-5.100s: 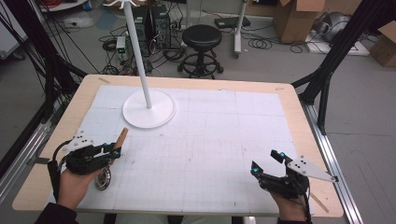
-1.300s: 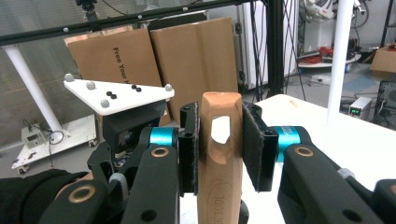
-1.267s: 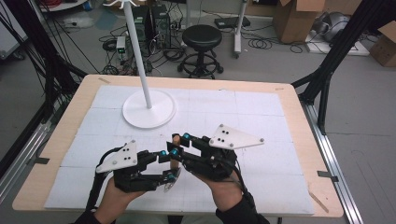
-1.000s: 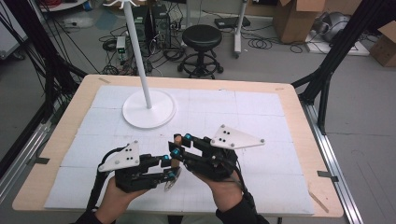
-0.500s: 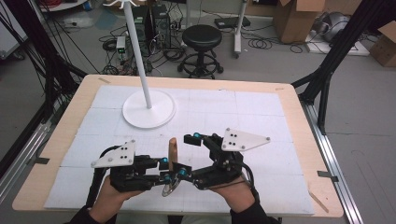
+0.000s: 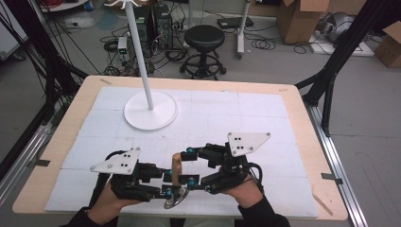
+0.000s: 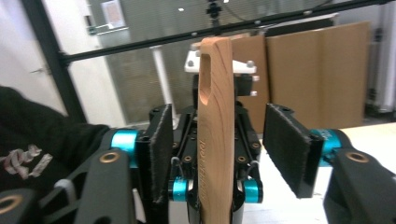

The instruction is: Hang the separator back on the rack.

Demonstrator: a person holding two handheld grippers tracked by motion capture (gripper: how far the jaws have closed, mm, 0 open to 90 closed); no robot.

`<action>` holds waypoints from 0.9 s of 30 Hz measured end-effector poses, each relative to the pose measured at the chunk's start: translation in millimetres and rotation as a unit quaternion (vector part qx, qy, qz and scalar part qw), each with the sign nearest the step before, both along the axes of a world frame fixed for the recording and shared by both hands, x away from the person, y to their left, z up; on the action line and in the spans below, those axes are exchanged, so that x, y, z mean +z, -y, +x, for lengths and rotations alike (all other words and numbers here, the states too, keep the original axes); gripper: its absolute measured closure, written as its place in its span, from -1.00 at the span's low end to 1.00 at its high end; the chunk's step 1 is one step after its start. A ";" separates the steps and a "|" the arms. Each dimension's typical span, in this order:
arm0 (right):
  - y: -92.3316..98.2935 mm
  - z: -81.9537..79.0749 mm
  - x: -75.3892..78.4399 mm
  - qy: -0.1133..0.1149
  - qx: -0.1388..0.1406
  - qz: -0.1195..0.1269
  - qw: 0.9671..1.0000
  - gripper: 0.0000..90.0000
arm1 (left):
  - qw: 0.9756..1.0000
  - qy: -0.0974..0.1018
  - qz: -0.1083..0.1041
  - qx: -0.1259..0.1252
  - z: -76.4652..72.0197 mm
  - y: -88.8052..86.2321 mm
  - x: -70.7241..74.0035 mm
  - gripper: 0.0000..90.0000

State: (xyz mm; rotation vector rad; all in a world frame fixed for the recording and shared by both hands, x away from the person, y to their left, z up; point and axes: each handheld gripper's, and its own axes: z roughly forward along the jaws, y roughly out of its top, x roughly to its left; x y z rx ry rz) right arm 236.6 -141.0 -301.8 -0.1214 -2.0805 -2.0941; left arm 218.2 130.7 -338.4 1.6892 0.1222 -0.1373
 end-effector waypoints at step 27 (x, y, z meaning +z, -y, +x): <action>-4.6 0.4 1.2 -0.002 -0.048 -0.019 0.999 0.63 | 0.997 0.001 -0.028 0.071 5.7 -7.1 -4.3 0.00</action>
